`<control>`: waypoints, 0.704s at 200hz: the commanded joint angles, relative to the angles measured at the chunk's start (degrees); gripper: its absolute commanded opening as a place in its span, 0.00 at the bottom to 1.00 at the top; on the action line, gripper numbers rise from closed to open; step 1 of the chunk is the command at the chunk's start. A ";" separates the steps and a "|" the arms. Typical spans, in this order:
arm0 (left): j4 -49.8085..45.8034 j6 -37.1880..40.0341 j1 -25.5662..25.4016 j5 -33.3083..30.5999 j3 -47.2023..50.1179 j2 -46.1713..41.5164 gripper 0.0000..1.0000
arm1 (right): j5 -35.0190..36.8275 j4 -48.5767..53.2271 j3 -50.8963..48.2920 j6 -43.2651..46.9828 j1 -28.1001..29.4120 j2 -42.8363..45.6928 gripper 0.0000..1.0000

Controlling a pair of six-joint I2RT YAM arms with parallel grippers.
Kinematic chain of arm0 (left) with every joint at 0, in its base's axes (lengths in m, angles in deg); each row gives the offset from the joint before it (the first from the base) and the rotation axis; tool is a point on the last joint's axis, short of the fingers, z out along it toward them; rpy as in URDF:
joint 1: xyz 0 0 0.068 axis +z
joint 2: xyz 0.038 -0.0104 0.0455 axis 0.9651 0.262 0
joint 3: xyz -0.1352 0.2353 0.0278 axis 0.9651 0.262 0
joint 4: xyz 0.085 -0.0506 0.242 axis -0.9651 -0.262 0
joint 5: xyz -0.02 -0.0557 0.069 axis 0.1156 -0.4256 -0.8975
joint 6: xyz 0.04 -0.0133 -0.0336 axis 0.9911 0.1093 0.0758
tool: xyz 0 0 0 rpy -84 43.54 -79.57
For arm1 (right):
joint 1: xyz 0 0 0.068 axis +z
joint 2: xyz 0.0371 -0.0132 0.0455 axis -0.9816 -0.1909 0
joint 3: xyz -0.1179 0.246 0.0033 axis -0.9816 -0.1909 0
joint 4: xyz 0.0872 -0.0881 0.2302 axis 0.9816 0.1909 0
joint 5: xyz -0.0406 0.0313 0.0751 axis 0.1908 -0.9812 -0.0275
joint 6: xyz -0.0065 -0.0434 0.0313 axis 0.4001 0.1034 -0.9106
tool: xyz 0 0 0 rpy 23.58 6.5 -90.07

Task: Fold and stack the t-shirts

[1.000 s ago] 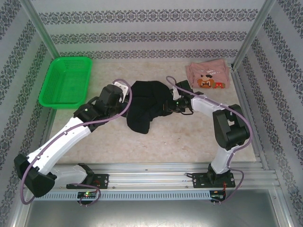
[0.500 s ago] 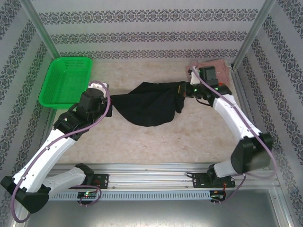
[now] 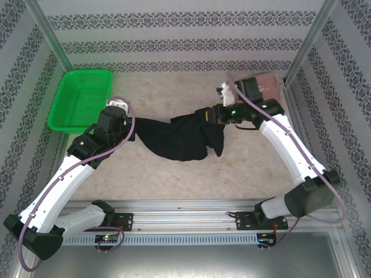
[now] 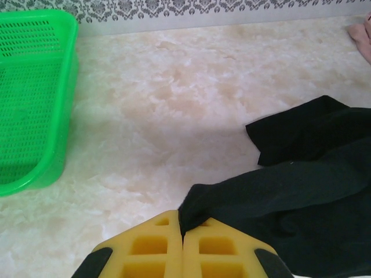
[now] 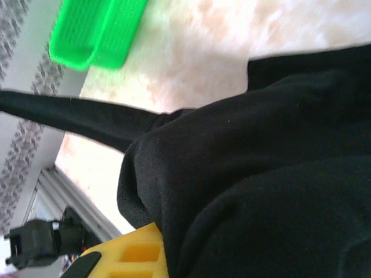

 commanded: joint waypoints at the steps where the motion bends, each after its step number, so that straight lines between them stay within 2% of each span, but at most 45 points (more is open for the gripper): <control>1: -0.74 -0.35 0.78 -0.17 1.52 -1.10 0.00 | -1.23 -0.64 0.91 -1.26 0.01 -4.58 0.15; 18: -1.15 -0.78 1.11 -0.22 2.17 -1.78 0.00 | -4.52 -1.26 3.22 -2.08 -0.19 -8.91 0.20; 31: -1.67 -1.41 1.32 -0.13 2.77 -2.54 0.00 | -9.29 -0.07 5.11 -2.21 -0.15 -12.21 0.41; 35: -1.84 -1.70 1.43 -0.23 3.04 -2.75 0.00 | -10.58 0.13 5.35 -1.95 -0.18 -12.77 0.45; 50: -2.32 -2.70 1.55 -0.38 3.99 -3.70 0.00 | -9.99 -1.94 3.25 -2.87 -0.35 -11.86 0.50; 61: -2.73 -3.18 1.64 -0.42 4.51 -4.28 0.00 | -7.93 -3.69 0.27 -3.68 -1.28 -9.46 0.59; 78: -3.33 -3.75 1.70 -0.48 5.11 -4.77 0.00 | -7.69 -3.00 -3.22 -3.11 -2.97 -6.30 0.62; 95: -3.27 -4.26 1.67 0.05 5.66 -4.64 0.00 | -4.56 3.24 -5.88 2.08 -3.56 -4.24 0.61; 119: -2.40 -5.05 1.67 0.52 6.45 -4.46 0.00 | -0.30 8.13 -13.48 7.93 -1.32 -0.49 0.61; 141: -2.13 -5.22 1.66 0.59 6.41 -4.12 0.00 | 4.00 6.99 -21.21 7.42 1.95 2.30 0.61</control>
